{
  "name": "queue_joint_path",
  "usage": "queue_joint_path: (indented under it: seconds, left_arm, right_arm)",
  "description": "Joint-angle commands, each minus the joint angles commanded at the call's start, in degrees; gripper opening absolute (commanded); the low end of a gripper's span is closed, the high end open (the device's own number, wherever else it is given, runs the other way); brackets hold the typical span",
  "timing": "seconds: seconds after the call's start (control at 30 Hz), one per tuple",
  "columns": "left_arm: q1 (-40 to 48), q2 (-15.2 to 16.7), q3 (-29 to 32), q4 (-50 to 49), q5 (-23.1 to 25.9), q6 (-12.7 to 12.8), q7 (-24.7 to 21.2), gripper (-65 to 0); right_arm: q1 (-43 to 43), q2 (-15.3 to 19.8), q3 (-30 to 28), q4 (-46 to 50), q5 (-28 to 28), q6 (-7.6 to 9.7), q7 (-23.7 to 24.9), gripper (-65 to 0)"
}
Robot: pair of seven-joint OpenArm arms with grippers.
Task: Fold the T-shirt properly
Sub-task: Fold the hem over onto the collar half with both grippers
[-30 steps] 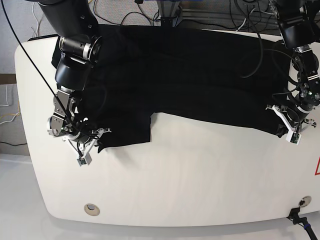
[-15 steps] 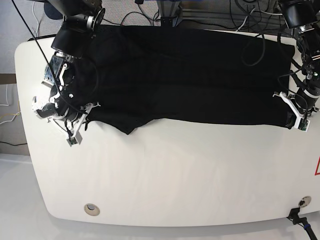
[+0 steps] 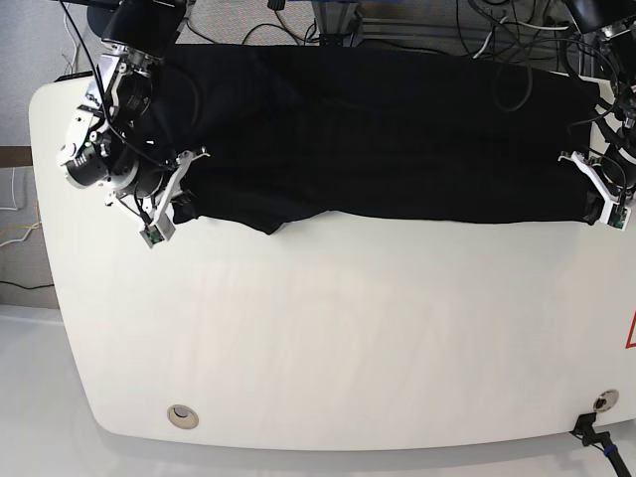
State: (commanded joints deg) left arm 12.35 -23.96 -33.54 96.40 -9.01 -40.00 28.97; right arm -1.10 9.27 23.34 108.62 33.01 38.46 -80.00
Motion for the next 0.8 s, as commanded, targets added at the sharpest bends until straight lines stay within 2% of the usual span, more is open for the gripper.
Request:
queue_joint_path:
  seconds: [0.23, 0.4, 0.6, 0.8]
  left_arm:
    - [3.69, -0.18, 0.18, -0.18, 0.00, 0.00, 0.09, -65.0]
    - [8.44, -0.53, 0.18, 0.00, 0.00, 0.00, 0.09, -65.0]
    - [12.31, -2.11, 0.26, -0.53, 0.18, 0.00, 0.09, -65.0]
    - [14.24, -2.11, 1.23, -0.53, 0.44, 0.00, 0.09, -65.0]
  right_arm:
    - [-6.24, 4.04, 0.09, 0.53, 4.13, 0.00, 0.00, -65.0]
    - [-10.55, 8.62, 0.00, 0.35, 7.12, 0.00, 0.00, -65.0]
    - [-13.71, 12.48, 0.00, 0.26, 7.56, 0.00, 0.00, -65.0]
    - [-16.35, 13.01, -0.09, 0.26, 7.56, 0.00, 0.00, -65.0]
